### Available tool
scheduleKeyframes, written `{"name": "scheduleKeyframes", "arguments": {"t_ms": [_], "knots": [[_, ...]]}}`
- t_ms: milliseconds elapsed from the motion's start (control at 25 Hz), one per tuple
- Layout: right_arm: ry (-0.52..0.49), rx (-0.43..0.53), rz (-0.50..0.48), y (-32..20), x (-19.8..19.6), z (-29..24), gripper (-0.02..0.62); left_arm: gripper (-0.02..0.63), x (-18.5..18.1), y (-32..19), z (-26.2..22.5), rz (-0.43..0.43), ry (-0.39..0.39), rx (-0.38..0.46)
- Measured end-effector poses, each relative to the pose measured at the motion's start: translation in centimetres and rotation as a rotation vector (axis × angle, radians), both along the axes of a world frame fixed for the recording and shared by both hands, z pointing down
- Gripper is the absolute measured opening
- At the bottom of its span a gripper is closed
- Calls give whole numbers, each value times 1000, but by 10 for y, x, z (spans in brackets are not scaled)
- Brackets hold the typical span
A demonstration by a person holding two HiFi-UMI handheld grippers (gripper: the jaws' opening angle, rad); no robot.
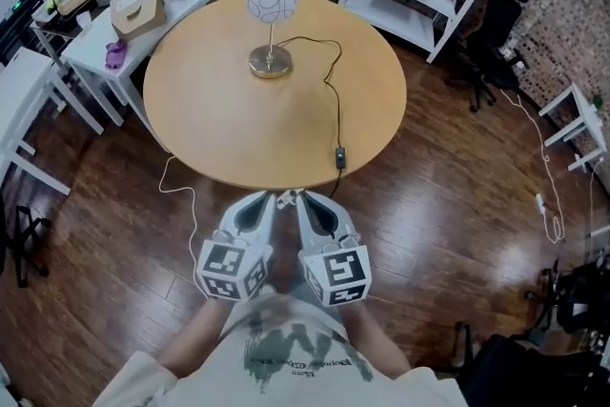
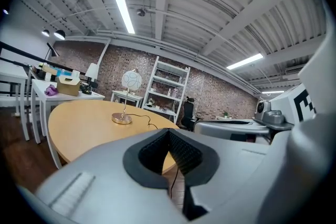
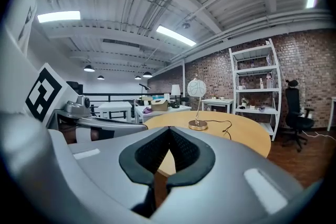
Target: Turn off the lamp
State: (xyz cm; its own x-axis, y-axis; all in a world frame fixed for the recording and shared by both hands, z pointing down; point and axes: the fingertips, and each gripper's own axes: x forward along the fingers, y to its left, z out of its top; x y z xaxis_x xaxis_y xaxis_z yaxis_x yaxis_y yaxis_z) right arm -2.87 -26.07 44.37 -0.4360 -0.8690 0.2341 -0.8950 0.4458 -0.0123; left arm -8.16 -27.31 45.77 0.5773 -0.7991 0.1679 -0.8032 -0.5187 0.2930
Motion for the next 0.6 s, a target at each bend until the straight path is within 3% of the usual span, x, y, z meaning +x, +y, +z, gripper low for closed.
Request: {"name": "scheduleKeyframes", "arguments": {"t_ms": [600], "knots": [[16, 12, -5, 18, -17, -4, -2, -2, -8, 21, -1, 32, 9, 10]]}}
